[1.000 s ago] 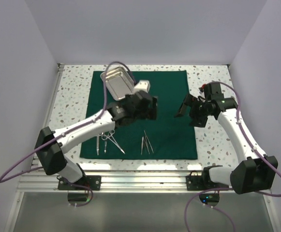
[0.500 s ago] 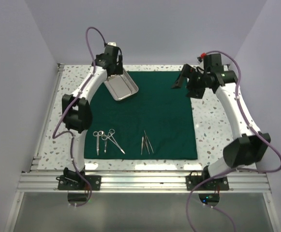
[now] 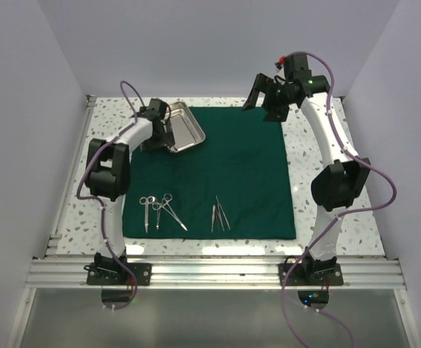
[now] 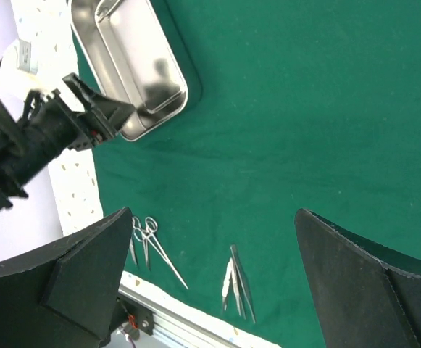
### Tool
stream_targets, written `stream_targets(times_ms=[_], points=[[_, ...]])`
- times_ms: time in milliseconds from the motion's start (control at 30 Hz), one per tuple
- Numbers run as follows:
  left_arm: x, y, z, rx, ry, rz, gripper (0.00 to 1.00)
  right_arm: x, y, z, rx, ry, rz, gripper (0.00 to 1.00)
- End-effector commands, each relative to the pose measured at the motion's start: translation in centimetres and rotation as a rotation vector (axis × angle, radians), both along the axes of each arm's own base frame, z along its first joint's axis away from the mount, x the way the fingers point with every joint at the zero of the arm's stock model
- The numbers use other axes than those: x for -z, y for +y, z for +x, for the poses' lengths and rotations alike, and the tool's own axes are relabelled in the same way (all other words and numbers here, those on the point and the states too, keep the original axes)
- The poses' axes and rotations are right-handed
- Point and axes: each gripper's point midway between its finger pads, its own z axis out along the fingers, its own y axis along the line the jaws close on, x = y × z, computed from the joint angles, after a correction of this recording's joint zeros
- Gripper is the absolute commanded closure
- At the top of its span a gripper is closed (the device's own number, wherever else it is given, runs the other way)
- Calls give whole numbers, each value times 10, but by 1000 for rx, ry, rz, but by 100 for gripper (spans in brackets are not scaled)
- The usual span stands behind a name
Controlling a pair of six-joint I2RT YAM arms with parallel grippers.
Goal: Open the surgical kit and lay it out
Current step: Adjust the container in the surgical kit.
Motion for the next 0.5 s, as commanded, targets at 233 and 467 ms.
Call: stream_targets(times_ms=[233, 467], points=[[-35, -143, 1, 29, -115, -389, 0, 16, -1, -1, -24, 30, -26, 2], [-52, -181, 59, 9, -223, -458, 0, 19, -1, 4, -18, 32, -34, 2]])
